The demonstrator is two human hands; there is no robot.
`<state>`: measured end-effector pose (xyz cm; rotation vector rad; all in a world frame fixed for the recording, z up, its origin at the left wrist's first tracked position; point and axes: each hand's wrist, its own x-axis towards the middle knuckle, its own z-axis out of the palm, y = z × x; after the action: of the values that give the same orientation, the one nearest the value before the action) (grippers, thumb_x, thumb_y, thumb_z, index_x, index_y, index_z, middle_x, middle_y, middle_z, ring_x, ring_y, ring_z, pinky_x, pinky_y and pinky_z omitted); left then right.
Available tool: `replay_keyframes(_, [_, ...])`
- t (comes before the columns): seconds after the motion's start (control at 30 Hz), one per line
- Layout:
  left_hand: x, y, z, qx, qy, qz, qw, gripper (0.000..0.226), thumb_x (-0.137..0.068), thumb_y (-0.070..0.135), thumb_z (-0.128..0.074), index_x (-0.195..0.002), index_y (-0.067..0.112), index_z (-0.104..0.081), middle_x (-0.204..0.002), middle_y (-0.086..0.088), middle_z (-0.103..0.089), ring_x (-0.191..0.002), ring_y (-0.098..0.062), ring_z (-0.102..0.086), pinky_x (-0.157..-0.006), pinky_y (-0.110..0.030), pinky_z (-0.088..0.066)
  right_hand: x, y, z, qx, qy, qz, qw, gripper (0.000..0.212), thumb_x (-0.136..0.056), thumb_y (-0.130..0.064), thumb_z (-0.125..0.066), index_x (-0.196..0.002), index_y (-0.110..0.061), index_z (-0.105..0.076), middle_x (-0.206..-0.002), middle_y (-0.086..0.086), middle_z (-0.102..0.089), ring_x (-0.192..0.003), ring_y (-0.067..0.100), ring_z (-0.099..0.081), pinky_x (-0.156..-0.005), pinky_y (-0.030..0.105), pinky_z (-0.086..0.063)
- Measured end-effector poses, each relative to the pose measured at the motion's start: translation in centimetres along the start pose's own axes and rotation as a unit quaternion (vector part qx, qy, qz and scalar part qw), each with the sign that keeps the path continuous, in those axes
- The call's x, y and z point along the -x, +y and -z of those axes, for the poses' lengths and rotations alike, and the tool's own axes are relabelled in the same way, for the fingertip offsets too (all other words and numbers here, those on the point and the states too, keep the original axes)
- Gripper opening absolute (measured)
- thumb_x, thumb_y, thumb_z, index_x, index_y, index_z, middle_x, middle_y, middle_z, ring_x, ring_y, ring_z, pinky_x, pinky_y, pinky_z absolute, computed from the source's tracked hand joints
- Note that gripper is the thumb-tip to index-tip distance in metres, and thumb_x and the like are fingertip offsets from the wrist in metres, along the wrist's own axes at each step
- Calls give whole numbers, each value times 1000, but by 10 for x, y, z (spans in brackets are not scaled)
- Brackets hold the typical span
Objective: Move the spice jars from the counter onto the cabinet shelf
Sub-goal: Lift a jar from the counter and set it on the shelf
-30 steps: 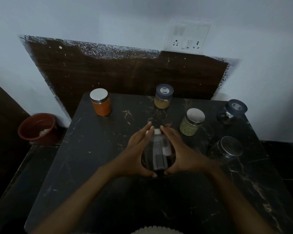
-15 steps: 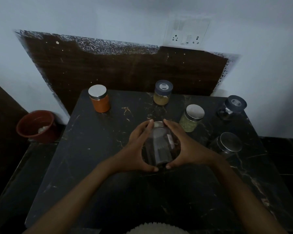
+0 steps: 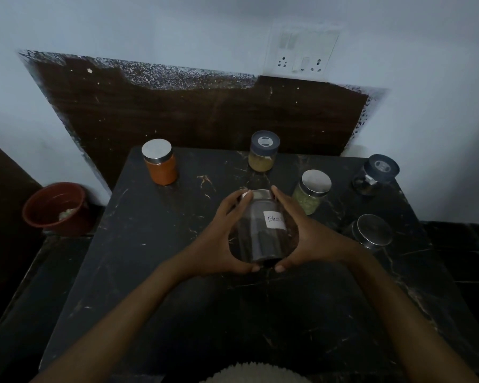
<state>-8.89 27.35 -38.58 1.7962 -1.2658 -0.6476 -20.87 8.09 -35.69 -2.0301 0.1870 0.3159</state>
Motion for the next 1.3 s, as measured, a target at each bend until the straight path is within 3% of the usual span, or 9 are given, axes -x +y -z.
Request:
replay_keyframes(0.13, [-2,1,-1,-54,-24,1,998,126,-57,57,-75,-142,40,17,-149,23,25,-140,-2,13,-110,-16,-10,-6,-1,-7,87,44,19,995,136,-53,-23,-90,-145,-36,9,-147,-16,-3,-136,7,-14,-110,28,-25])
replay_keyframes(0.27, [-5,5,1,-80,-6,4,997,122,-58,56,-75,-146,36,7,-152,17,9,-142,-13,1,-115,-43,-23,-7,-3,-12,112,56,22,992,136,-53,-25,-89,-143,-40,12,-146,-20,3,-132,5,-11,-108,28,-24])
replay_keyframes(0.33, [-4,6,4,-53,3,-3,999,119,-58,53,-76,-147,33,0,-151,16,2,-141,-12,-6,-113,-40,-30,-3,-6,-6,94,38,20,995,136,-55,-23,-89,-139,-45,15,-145,-24,6,-133,3,-9,-106,24,-25])
replay_keyframes(0.47, [-2,8,7,-9,2,-16,1000,117,-59,46,-78,-147,29,-3,-148,20,-2,-138,4,-8,-106,-10,-28,4,-6,9,1,1,11,1000,134,-58,-10,-85,-142,-43,14,-143,-25,-2,-132,-1,-15,-85,0,-36])
replay_keyframes(0.67, [-8,8,7,-45,-35,-10,998,128,-57,55,-74,-144,34,17,-147,26,23,-137,6,10,-105,-2,-12,0,-8,6,19,31,17,999,127,-51,-25,-88,-139,-47,1,-142,-20,-15,-133,6,-25,-96,10,-33])
replay_keyframes(0.8, [-18,15,17,-82,-15,-24,996,125,-59,49,-78,-145,31,11,-149,22,11,-137,1,2,-106,-13,-15,-2,-19,11,50,67,38,996,125,-51,-27,-89,-139,-44,-2,-140,-18,-18,-130,4,-27,-98,13,-32])
replay_keyframes(0.93, [-34,34,39,-125,28,-67,989,124,-61,38,-84,-148,25,4,-152,10,3,-138,1,-1,-103,-4,-14,-2,-42,32,114,120,69,984,122,-56,-22,-88,-143,-35,-4,-136,-20,-17,-115,-13,-28,-85,1,-33])
replay_keyframes(1.17, [-84,96,101,-193,93,-156,964,127,-58,46,-81,-149,25,4,-151,17,6,-143,-14,-5,-108,-43,-37,-10,-109,92,133,199,146,960,126,-54,-16,-89,-142,-41,-2,-139,-28,-9,-128,8,-31,-87,12,-45])
replay_keyframes(1.3, [-107,135,139,-243,131,-217,936,123,-58,57,-73,-148,31,7,-151,17,4,-142,-13,-7,-106,-42,-41,-10,-149,125,151,239,194,940,125,-55,-18,-89,-141,-44,-2,-146,-24,-10,-131,12,-32,-96,22,-46])
